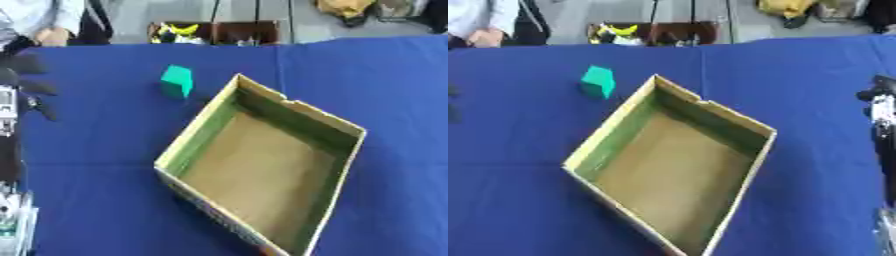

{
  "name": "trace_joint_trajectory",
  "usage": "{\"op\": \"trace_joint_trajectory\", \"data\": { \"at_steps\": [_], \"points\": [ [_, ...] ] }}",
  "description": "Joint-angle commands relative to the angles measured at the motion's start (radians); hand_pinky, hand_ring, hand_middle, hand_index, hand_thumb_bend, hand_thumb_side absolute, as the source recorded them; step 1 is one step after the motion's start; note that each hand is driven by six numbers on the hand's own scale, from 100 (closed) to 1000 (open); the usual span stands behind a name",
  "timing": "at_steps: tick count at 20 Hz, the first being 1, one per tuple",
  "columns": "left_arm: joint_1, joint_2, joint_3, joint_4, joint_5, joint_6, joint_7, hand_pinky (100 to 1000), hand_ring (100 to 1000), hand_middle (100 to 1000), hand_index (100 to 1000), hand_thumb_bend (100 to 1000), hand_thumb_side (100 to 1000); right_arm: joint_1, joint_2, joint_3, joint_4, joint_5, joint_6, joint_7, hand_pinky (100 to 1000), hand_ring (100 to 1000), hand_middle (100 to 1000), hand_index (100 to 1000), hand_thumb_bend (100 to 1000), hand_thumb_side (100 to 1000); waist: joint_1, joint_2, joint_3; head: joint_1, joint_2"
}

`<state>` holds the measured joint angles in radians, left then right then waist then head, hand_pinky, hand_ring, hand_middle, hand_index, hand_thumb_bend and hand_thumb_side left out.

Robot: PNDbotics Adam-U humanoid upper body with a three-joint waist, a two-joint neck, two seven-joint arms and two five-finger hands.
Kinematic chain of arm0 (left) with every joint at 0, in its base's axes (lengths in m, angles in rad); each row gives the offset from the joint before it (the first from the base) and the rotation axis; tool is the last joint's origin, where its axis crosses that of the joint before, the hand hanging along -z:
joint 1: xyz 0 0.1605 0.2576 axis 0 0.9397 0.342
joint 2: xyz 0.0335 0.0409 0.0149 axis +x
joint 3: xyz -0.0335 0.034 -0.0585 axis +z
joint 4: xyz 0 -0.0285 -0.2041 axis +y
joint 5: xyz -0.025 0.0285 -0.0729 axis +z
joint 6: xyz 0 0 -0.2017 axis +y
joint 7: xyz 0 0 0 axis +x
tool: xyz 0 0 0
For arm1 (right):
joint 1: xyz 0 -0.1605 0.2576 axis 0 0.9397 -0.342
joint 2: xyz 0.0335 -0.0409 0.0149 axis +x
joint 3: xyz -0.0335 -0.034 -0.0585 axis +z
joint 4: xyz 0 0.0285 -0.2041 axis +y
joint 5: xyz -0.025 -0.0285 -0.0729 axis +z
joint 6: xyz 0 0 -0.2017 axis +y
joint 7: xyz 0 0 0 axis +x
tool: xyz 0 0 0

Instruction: Pick up objects on the table and place them in the box.

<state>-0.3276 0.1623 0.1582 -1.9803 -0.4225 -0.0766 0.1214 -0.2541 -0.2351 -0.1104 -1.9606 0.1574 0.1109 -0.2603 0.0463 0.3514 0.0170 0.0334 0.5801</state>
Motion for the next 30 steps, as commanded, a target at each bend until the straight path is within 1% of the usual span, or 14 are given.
{"op": "trace_joint_trajectory", "data": {
  "at_steps": [1,3,4,5,9,12,14,16,20,22,24,27,30],
  "points": [
    [-0.015,0.03,0.001,-0.018,-0.042,0.006,-0.005,334,560,667,814,182,1000,-0.003,-0.024,-0.003,-0.019,0.006,-0.001,0.003,824,842,639,830,100,807,0.0,-0.021,0.001,-0.001,-0.004],
    [-0.034,0.064,-0.018,0.005,-0.067,0.028,-0.026,345,571,686,828,193,1000,0.0,-0.031,-0.004,-0.018,0.007,-0.001,0.003,824,843,639,830,100,807,0.009,-0.022,-0.001,-0.005,-0.006],
    [-0.046,0.089,-0.019,0.015,-0.084,0.043,-0.041,348,573,688,829,196,1000,0.001,-0.032,-0.003,-0.018,0.007,-0.001,0.003,824,843,639,830,100,807,0.01,-0.022,-0.003,-0.004,-0.006],
    [-0.058,0.116,-0.018,0.025,-0.1,0.06,-0.058,359,585,702,838,240,1000,0.001,-0.032,-0.003,-0.017,0.007,-0.001,0.003,824,843,639,830,100,807,0.01,-0.023,-0.004,-0.003,-0.006],
    [-0.105,0.219,-0.021,0.073,-0.167,0.126,-0.124,370,596,709,850,269,1000,0.0,-0.027,0.001,-0.016,0.004,-0.002,0.007,824,843,639,830,100,807,0.006,-0.025,-0.012,0.008,-0.005],
    [-0.146,0.25,-0.038,0.117,-0.215,0.172,-0.172,368,598,708,850,258,1000,0.001,-0.025,0.003,-0.015,0.002,-0.002,0.009,824,843,639,830,100,808,0.006,-0.027,-0.018,0.012,-0.004],
    [-0.174,0.257,-0.05,0.146,-0.247,0.194,-0.204,367,600,711,857,258,1000,0.002,-0.025,0.004,-0.014,0.002,-0.002,0.011,824,843,639,830,100,808,0.007,-0.028,-0.022,0.013,-0.005],
    [-0.208,0.259,-0.056,0.179,-0.28,0.21,-0.237,363,600,714,866,278,1000,0.003,-0.025,0.005,-0.014,0.001,-0.002,0.012,824,843,639,830,100,808,0.006,-0.03,-0.025,0.014,-0.006],
    [-0.27,0.266,-0.073,0.249,-0.347,0.206,-0.304,363,602,719,883,314,1000,0.004,-0.024,0.008,-0.012,-0.001,-0.003,0.016,824,843,639,830,100,808,0.007,-0.032,-0.031,0.014,-0.01],
    [-0.298,0.261,-0.077,0.29,-0.38,0.2,-0.337,345,593,705,873,318,1000,0.006,-0.024,0.01,-0.011,-0.001,-0.003,0.018,824,843,639,830,100,808,0.008,-0.034,-0.034,0.015,-0.01],
    [-0.328,0.254,-0.076,0.333,-0.412,0.197,-0.369,346,596,711,878,333,1000,0.007,-0.023,0.011,-0.01,-0.001,-0.003,0.02,824,843,639,830,100,808,0.009,-0.035,-0.038,0.016,-0.01],
    [-0.375,0.259,-0.088,0.405,-0.459,0.18,-0.416,361,608,730,914,359,1000,0.008,-0.024,0.013,-0.01,-0.002,-0.004,0.022,824,844,639,830,100,808,0.011,-0.036,-0.045,0.02,-0.01],
    [-0.422,0.273,-0.106,0.475,-0.502,0.155,-0.459,378,624,758,955,341,989,0.008,-0.024,0.017,-0.009,-0.003,-0.004,0.027,825,844,639,830,100,808,0.013,-0.035,-0.056,0.025,-0.009]
  ]
}}
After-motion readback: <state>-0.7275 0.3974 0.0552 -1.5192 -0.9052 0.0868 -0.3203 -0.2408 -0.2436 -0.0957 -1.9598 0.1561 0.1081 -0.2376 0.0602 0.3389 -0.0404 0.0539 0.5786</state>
